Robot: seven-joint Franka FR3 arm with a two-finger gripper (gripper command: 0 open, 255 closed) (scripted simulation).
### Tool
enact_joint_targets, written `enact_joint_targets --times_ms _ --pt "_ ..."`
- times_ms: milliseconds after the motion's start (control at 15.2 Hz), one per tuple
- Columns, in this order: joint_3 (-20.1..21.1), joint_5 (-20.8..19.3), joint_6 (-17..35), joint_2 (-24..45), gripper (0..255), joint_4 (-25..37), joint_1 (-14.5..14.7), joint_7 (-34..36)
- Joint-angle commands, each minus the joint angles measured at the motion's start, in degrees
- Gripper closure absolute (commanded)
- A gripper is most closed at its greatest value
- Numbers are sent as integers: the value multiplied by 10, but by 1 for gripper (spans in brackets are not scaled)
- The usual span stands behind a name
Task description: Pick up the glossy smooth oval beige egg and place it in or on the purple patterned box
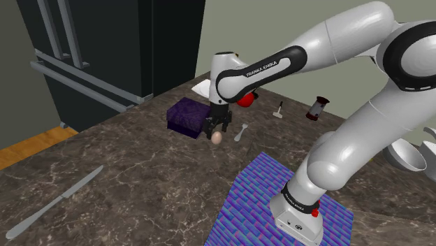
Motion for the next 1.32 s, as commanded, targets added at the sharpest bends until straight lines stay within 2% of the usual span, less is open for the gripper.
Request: enact_joint_targets --times_ms 0,528,594,1254 --pt "2 0 24 10 0 -14 1 2" --pt "2 0 24 10 0 -14 1 2" --pt "2 0 24 10 255 -14 1 2" --pt "1 1 15 4 255 -11 1 2"
